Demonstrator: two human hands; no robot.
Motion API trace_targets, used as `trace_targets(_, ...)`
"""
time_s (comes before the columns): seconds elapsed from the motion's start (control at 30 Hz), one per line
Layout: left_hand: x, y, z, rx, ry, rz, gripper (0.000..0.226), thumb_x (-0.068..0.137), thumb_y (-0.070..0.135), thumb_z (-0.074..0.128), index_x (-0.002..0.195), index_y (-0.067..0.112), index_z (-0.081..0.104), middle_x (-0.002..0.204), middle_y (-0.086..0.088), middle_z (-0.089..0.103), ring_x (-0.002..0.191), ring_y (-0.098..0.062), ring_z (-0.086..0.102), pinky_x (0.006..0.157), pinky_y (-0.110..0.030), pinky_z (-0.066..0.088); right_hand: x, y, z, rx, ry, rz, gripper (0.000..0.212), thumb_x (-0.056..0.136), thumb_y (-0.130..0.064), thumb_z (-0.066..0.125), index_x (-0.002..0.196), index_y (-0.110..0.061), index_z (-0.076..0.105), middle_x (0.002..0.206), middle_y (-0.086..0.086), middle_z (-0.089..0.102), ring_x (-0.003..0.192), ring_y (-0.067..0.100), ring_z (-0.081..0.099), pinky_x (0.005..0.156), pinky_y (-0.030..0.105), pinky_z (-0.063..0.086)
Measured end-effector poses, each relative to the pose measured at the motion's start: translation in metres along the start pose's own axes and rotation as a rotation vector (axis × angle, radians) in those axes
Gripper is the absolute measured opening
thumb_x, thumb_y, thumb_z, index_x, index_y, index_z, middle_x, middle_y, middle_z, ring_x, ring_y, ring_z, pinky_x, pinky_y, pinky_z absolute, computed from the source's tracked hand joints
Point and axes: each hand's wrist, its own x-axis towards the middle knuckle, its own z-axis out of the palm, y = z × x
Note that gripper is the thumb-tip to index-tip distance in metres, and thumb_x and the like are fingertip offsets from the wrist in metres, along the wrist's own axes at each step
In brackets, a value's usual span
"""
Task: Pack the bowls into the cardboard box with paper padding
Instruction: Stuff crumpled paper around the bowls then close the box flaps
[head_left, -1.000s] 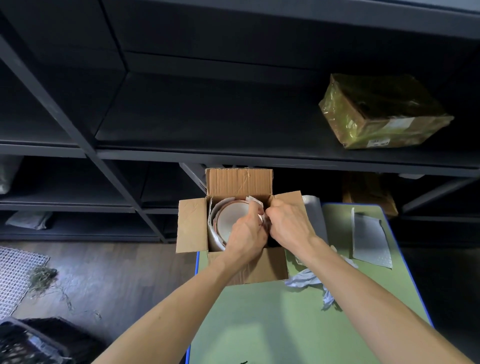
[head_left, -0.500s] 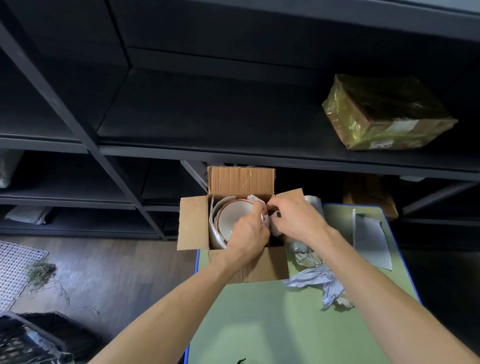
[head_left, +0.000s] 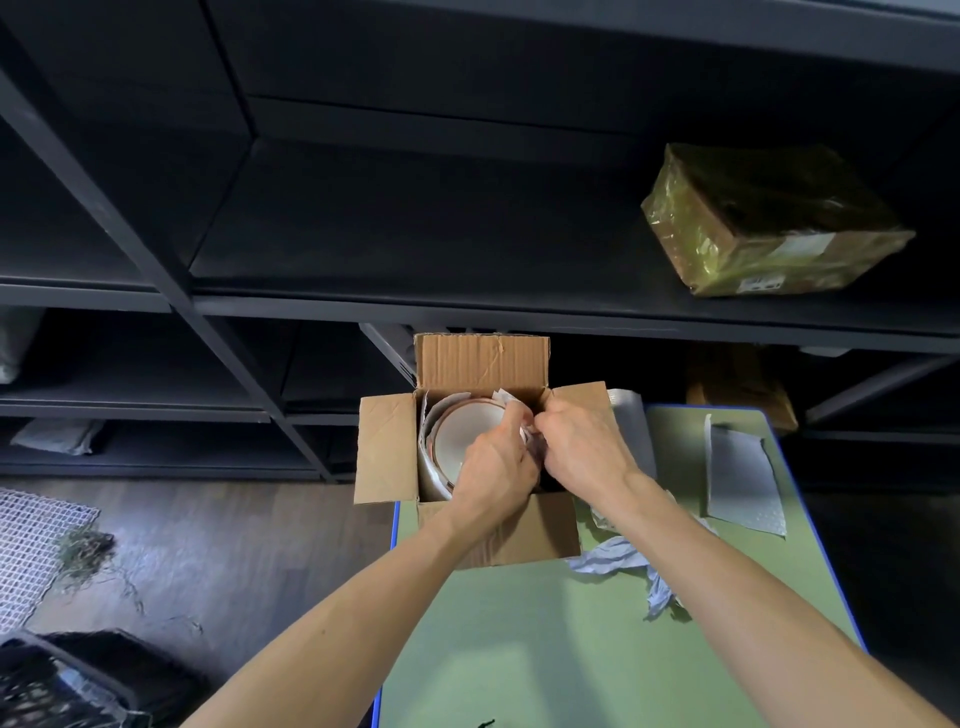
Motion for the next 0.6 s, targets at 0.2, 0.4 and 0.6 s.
trace_targets(0.2,0.001,0.000,-0.001,0.007,-0.005,-0.025,0.028,0.094,0.018,0.046,0.122,0.019,0.041,0.073,-0.006,0.058,0.070,-0.033,0.056,0.058,-0.039,0.041,-0.007,0.006,-0.006,0.080,0.062,-0.032,0.019,0.082,-0.009,0.063,0.100,-0.012,0.070,0.097,0.006,0.066,0.095,0.027,0.058,0.076,0.038,0.050)
trace_targets(0.4,0.000,-0.003,-0.002,0.048,-0.016,0.015,0.025,0.091,0.016,0.049,0.115,0.019,0.053,0.078,-0.005,0.062,0.076,-0.032,0.058,0.065,-0.040,0.043,-0.026,0.019,-0.013,0.137,0.053,-0.104,0.014,0.089,-0.022,0.058,0.102,-0.022,0.063,0.105,-0.004,0.059,0.096,0.021,0.056,0.069,0.036,0.050)
trace_targets(0.6,0.004,-0.001,-0.003,0.121,-0.009,0.027,0.026,0.091,0.018,0.051,0.115,0.018,0.059,0.091,-0.009,0.069,0.083,-0.032,0.061,0.071,-0.041,0.048,-0.030,0.024,0.011,0.022,0.037,-0.137,0.020,0.087,-0.014,0.055,0.103,-0.015,0.069,0.105,-0.004,0.055,0.092,0.020,0.050,0.067,0.039,0.055)
